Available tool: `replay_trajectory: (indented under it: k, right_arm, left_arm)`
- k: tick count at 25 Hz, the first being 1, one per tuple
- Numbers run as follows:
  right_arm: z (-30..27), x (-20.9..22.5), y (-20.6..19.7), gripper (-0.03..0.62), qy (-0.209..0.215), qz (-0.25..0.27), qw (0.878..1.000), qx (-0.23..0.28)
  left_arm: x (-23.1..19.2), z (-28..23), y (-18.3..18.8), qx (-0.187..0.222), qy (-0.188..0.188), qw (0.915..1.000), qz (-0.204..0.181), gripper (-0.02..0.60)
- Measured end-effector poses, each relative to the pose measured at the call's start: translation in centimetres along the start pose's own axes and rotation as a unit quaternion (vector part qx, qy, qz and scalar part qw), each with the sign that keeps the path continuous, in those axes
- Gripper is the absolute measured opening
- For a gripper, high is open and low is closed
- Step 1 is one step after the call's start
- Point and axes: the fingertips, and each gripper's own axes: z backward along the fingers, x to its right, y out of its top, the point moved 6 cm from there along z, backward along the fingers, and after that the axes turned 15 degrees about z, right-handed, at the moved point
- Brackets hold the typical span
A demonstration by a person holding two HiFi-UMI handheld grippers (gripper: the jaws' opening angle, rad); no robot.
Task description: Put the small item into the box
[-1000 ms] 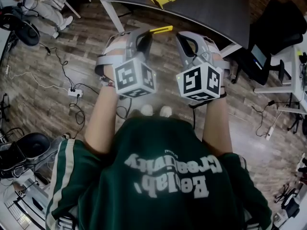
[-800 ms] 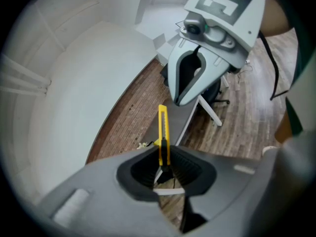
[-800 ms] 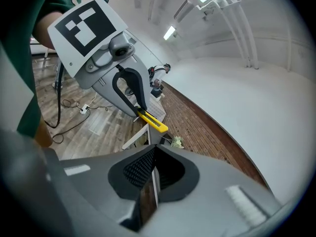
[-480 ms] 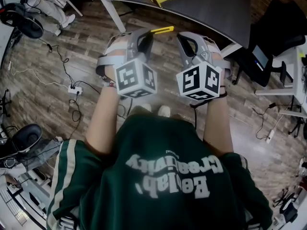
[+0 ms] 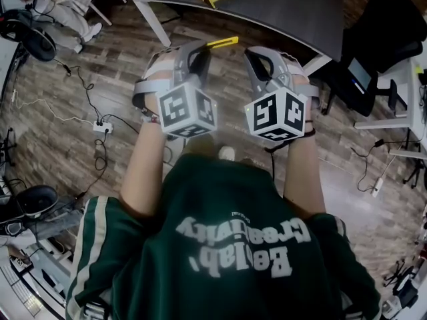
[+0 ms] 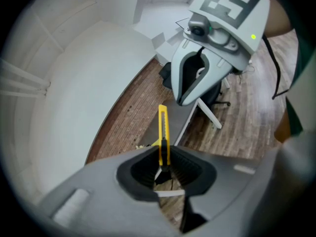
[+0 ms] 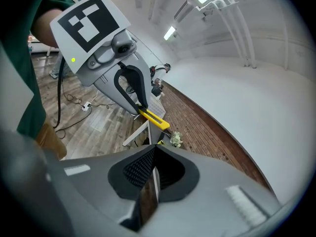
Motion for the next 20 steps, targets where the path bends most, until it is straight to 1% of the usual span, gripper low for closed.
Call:
replay_trajectory:
  k: [4, 9, 14, 20]
  right_arm:
    - [0.1, 0.1, -0.6, 0.006, -0.004, -0.004, 1.000, 0.002]
    - [-1.1, 0.4, -1.3, 0.006, 0.000, -0.016, 1.000, 0.008]
    - [-3.2, 1.4, -1.4, 0.006, 0.002, -0.011, 1.000, 0.010]
    - [-6.6, 3.5, -2.3, 0.006, 0.007, -0.008, 1.000, 0.006]
  left_arm:
    - [0.4, -0.4, 0.2, -0.002, -0.001, 1.0000, -0.002, 0.067]
    - [-0.1, -1.6, 0.1, 0.002, -0.002, 1.0000, -0.001, 0.067]
    - [-1.8, -3.4, -0.5, 0.001, -0.001, 1.0000, 0.003, 0.067]
    - [-4.4, -6.6, -0.7, 0.004, -0.002, 1.0000, 0.008, 0.067]
